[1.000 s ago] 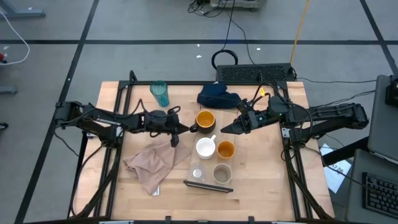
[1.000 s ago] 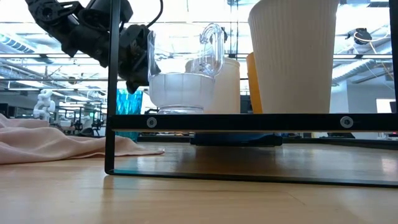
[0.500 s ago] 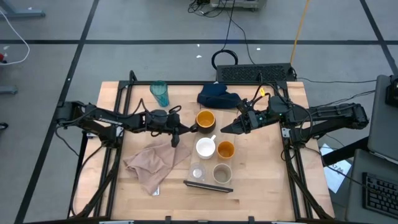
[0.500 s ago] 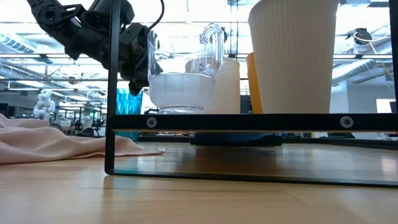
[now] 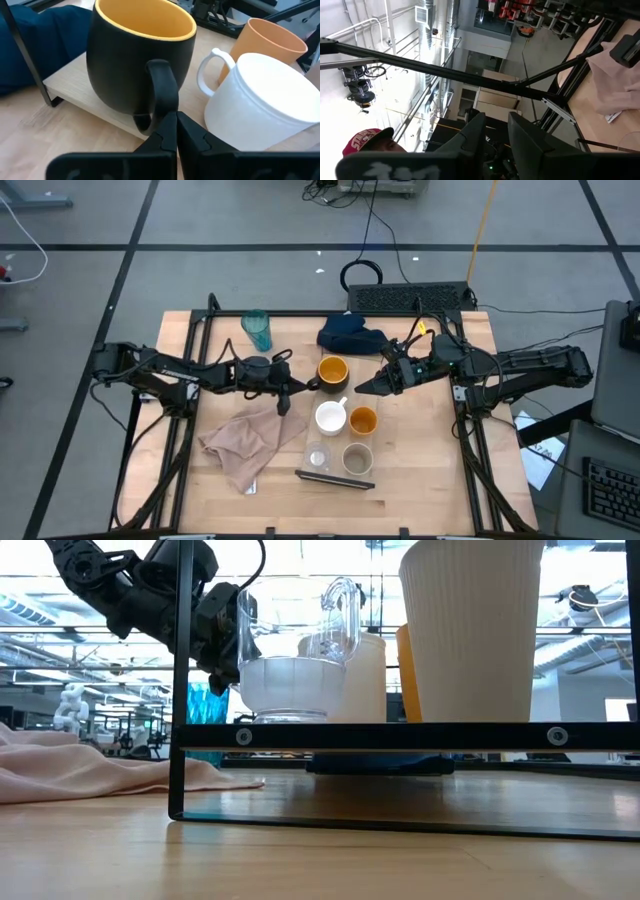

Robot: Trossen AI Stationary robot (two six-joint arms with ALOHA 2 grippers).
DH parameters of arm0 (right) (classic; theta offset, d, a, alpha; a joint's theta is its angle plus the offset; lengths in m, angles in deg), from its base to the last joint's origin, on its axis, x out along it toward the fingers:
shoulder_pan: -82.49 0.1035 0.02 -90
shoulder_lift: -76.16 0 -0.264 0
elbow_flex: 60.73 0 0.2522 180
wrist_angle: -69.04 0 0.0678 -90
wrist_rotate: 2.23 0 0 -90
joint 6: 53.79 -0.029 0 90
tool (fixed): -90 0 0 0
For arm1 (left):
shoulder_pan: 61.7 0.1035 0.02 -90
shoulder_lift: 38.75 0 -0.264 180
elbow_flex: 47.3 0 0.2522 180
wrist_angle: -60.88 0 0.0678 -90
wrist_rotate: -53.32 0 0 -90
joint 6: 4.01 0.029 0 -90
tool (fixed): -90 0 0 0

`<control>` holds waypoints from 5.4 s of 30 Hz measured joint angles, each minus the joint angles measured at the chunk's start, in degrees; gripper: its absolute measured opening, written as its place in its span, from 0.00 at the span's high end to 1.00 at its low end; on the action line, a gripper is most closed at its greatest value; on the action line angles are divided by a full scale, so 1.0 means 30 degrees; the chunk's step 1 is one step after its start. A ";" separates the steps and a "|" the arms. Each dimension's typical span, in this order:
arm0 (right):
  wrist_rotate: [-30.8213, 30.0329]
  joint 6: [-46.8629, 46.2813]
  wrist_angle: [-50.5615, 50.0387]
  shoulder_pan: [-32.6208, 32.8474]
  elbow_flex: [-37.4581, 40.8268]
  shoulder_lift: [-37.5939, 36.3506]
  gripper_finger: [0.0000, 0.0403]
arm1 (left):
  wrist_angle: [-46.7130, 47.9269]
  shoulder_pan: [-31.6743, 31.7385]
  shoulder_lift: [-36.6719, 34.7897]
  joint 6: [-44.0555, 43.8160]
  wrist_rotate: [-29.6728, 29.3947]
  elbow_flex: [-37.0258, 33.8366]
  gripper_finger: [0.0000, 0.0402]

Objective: Stack small to large cups/mugs on shelf
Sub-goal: Put the black cup on the shelf aligned with the white cup, then put the blue cup on the shelf aligned with the yellow cup

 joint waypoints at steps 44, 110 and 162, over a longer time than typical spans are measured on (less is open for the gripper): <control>0.0023 0.5767 0.0582 0.1002 0.0000 0.0007 0.81 | 2.2891 0.5029 -0.5596 0.4231 -0.0106 0.8981 0.90; -0.3431 0.7453 0.1442 0.5136 0.0007 0.1756 0.81 | 2.9153 1.1744 0.2933 1.5439 -0.0517 1.4979 0.58; -0.2100 0.6160 -0.2602 0.1878 0.0007 0.3542 0.02 | 2.6180 0.2493 -0.3539 -0.2968 1.3171 2.0385 0.99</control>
